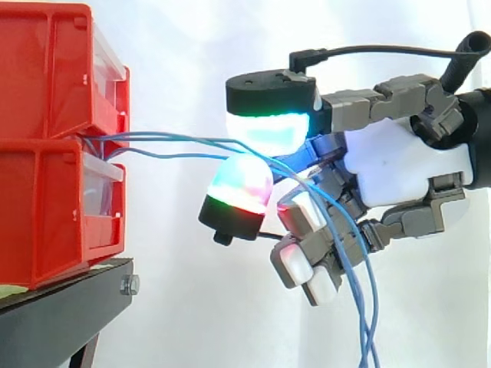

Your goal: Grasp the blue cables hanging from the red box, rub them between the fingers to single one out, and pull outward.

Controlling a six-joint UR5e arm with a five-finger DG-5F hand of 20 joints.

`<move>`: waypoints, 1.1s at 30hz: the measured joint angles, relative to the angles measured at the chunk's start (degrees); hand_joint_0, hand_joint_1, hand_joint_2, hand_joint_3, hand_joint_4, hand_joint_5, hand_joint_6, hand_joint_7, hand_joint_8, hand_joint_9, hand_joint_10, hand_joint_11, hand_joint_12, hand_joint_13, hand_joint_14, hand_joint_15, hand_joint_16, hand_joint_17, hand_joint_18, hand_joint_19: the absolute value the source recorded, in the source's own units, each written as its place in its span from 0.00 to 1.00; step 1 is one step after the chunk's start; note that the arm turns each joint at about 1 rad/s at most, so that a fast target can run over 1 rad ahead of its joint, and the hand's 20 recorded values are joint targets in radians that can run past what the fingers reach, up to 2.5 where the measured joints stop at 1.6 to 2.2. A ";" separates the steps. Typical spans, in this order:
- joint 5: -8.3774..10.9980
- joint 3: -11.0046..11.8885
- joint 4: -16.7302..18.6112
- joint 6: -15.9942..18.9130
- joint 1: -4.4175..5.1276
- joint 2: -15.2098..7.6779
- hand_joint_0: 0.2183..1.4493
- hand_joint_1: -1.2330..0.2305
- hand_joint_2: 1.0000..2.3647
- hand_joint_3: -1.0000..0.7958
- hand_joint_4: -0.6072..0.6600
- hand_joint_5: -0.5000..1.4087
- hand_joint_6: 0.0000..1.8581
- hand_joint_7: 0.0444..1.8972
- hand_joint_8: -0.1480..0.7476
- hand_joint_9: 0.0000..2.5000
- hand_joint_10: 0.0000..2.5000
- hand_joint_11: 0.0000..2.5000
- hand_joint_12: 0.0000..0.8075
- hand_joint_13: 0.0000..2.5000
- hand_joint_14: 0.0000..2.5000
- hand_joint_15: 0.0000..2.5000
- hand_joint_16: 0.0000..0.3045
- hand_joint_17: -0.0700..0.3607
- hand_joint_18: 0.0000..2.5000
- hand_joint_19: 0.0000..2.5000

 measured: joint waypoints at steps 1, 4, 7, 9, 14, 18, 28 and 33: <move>-0.01 0.00 -0.02 -0.01 -0.01 -0.01 0.31 0.31 0.01 0.52 0.61 0.17 0.47 0.46 0.51 0.44 0.01 0.28 0.48 0.37 0.01 0.26 0.18 0.45 0.31 0.25; 0.00 0.00 -0.05 -0.09 -0.08 0.00 0.33 0.30 0.01 0.50 0.59 0.17 0.47 0.46 0.50 0.43 0.01 0.28 0.46 0.36 0.01 0.27 0.17 0.43 0.29 0.25; 0.00 0.11 -0.09 -0.40 -0.15 0.00 0.35 0.28 0.01 0.46 0.57 0.17 0.47 0.45 0.47 0.41 0.01 0.29 0.44 0.35 0.01 0.27 0.16 0.42 0.28 0.25; 0.00 0.23 -0.10 -0.68 -0.19 0.01 0.40 0.25 0.01 0.41 0.50 0.16 0.48 0.42 0.46 0.40 0.01 0.29 0.44 0.34 0.01 0.27 0.16 0.41 0.28 0.24; -0.11 0.49 -0.26 -1.61 -0.30 0.01 0.44 0.24 0.01 0.36 0.48 0.15 0.49 0.42 0.44 0.40 0.01 0.30 0.43 0.34 0.01 0.27 0.15 0.41 0.28 0.24; -0.43 0.50 -0.85 -1.82 -0.33 0.01 0.46 0.24 0.01 0.33 0.49 0.15 0.49 0.42 0.44 0.40 0.01 0.31 0.43 0.34 0.01 0.26 0.15 0.41 0.29 0.23; -0.96 0.54 -1.65 -1.88 -0.45 0.01 0.28 0.36 0.00 0.28 0.58 0.18 0.49 0.49 0.48 0.47 0.01 0.30 0.44 0.37 0.01 0.27 0.16 0.42 0.30 0.26; -0.97 0.54 -1.77 -1.95 -0.57 0.01 0.30 0.47 0.01 0.37 0.56 0.18 0.48 0.52 0.48 0.47 0.01 0.30 0.44 0.37 0.01 0.28 0.16 0.42 0.30 0.27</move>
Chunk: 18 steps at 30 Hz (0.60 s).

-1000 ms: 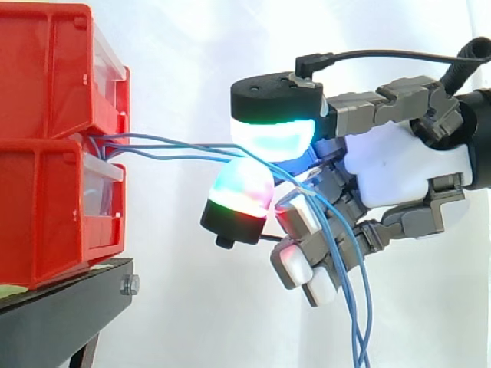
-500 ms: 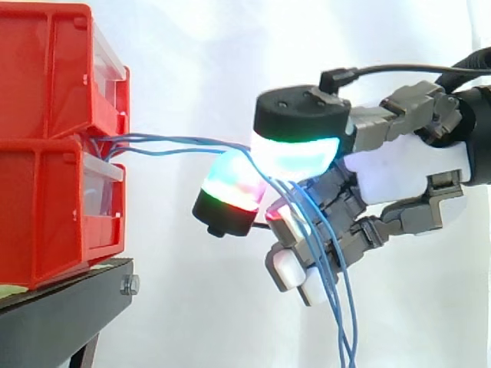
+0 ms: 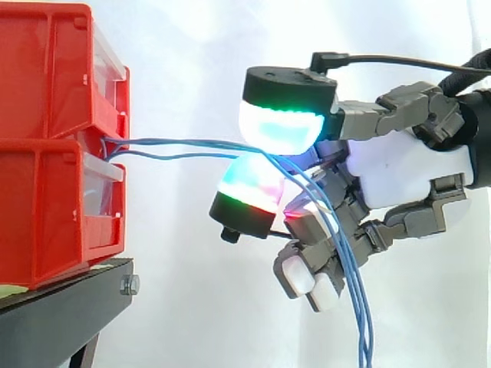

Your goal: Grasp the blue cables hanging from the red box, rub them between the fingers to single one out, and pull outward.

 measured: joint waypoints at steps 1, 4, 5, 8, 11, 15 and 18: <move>0.00 0.00 -0.01 -0.15 -0.06 0.00 0.30 0.48 0.01 0.39 0.56 0.18 0.48 0.51 0.49 0.46 0.01 0.31 0.44 0.37 0.01 0.28 0.16 0.42 0.29 0.28; 0.00 -0.03 -0.05 -0.83 -0.22 -0.04 0.30 0.48 0.01 0.40 0.59 0.17 0.49 0.49 0.49 0.45 0.01 0.32 0.45 0.37 0.01 0.28 0.17 0.43 0.29 0.28; 0.00 -0.05 -0.07 -1.09 -0.28 -0.04 0.30 0.47 0.01 0.39 0.60 0.16 0.49 0.49 0.49 0.45 0.01 0.32 0.45 0.36 0.01 0.28 0.17 0.43 0.29 0.27; 0.00 -0.06 -0.19 -2.05 -0.47 -0.05 0.26 0.47 0.00 0.31 0.61 0.16 0.49 0.48 0.50 0.46 0.01 0.33 0.46 0.37 0.01 0.28 0.17 0.44 0.29 0.27; 0.00 -0.06 -0.52 -2.62 -0.62 -0.04 0.25 0.54 0.00 0.28 0.61 0.17 0.49 0.49 0.51 0.48 0.01 0.34 0.46 0.37 0.01 0.28 0.18 0.44 0.30 0.27; 0.00 -0.07 -0.75 -2.80 -0.71 -0.02 0.28 0.60 0.00 0.30 0.59 0.17 0.48 0.51 0.50 0.49 0.01 0.34 0.46 0.38 0.01 0.28 0.17 0.43 0.29 0.28; 0.00 -0.08 -0.79 -2.83 -0.77 -0.05 0.30 0.51 0.01 0.36 0.59 0.17 0.48 0.51 0.50 0.48 0.01 0.33 0.45 0.38 0.01 0.28 0.17 0.43 0.29 0.28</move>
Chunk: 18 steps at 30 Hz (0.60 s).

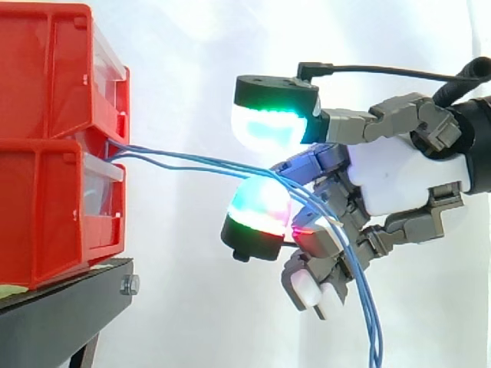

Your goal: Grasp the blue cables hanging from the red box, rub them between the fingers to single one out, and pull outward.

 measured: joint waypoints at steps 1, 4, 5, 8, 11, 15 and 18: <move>0.00 0.00 0.00 -0.02 -0.03 0.02 0.31 0.50 0.01 0.37 0.59 0.17 0.48 0.50 0.50 0.48 0.01 0.33 0.45 0.38 0.01 0.28 0.17 0.43 0.29 0.28; 0.00 0.02 -0.02 -0.10 -0.12 0.03 0.31 0.45 0.01 0.41 0.58 0.17 0.49 0.49 0.50 0.47 0.01 0.34 0.45 0.38 0.01 0.28 0.17 0.43 0.30 0.27; 0.00 0.01 -0.02 -0.14 -0.15 0.03 0.31 0.41 0.01 0.44 0.58 0.17 0.49 0.49 0.50 0.46 0.01 0.34 0.45 0.38 0.01 0.28 0.17 0.43 0.30 0.27; 0.00 0.00 -0.02 -0.48 -0.29 0.03 0.34 0.35 0.02 0.48 0.55 0.16 0.50 0.48 0.49 0.45 0.01 0.34 0.45 0.37 0.01 0.28 0.17 0.43 0.30 0.27; 0.00 0.00 -0.02 -1.53 -0.46 0.04 0.35 0.31 0.02 0.47 0.51 0.16 0.50 0.47 0.47 0.43 0.01 0.34 0.44 0.37 0.01 0.28 0.16 0.42 0.30 0.26; 0.00 0.01 0.03 -3.53 -0.72 0.01 0.42 0.25 0.01 0.38 0.46 0.16 0.51 0.46 0.45 0.43 0.01 0.33 0.43 0.36 0.01 0.28 0.16 0.41 0.30 0.25; 0.00 0.03 0.05 -4.90 -0.87 0.03 0.46 0.22 0.00 0.31 0.44 0.16 0.50 0.49 0.44 0.43 0.01 0.32 0.42 0.35 0.01 0.27 0.15 0.41 0.29 0.24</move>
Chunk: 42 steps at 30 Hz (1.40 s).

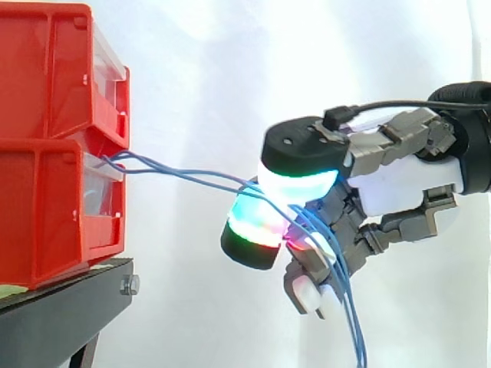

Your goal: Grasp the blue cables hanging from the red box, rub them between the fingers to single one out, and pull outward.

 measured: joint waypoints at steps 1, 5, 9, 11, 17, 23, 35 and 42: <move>0.00 0.01 0.00 -0.53 -0.04 0.00 0.46 0.22 0.00 0.31 0.44 0.16 0.50 0.49 0.43 0.44 0.01 0.32 0.42 0.35 0.01 0.28 0.15 0.41 0.29 0.24; 0.00 0.03 0.10 -2.55 -0.11 -0.01 0.46 0.22 0.00 0.28 0.45 0.17 0.50 0.47 0.43 0.44 0.01 0.32 0.41 0.35 0.01 0.28 0.15 0.40 0.29 0.24; 0.00 0.05 0.15 -4.95 -0.16 0.01 0.40 0.23 0.00 0.28 0.51 0.17 0.50 0.49 0.44 0.45 0.01 0.32 0.41 0.36 0.01 0.28 0.15 0.40 0.29 0.25; 0.00 0.05 0.11 -6.15 -0.18 0.01 0.32 0.30 0.00 0.28 0.53 0.18 0.49 0.50 0.46 0.47 0.01 0.32 0.42 0.36 0.01 0.28 0.15 0.41 0.29 0.26; 0.02 0.05 0.07 -8.43 -0.32 0.01 0.24 0.42 0.00 0.28 0.55 0.19 0.47 0.51 0.49 0.49 0.01 0.31 0.45 0.38 0.01 0.28 0.17 0.44 0.30 0.26; 0.20 0.02 -0.04 -11.07 -0.58 -0.03 0.23 0.48 0.00 0.28 0.55 0.19 0.47 0.52 0.50 0.50 0.01 0.30 0.46 0.38 0.01 0.29 0.18 0.45 0.30 0.27; 0.09 -0.05 -0.32 -13.45 -1.21 -0.04 0.34 0.28 0.01 0.43 0.51 0.17 0.48 0.50 0.47 0.45 0.01 0.31 0.43 0.36 0.01 0.29 0.16 0.42 0.28 0.27; 0.11 -0.05 -0.55 -13.43 -1.25 0.01 0.45 0.19 0.00 0.32 0.40 0.17 0.49 0.52 0.43 0.39 0.01 0.28 0.42 0.30 0.01 0.25 0.15 0.40 0.25 0.22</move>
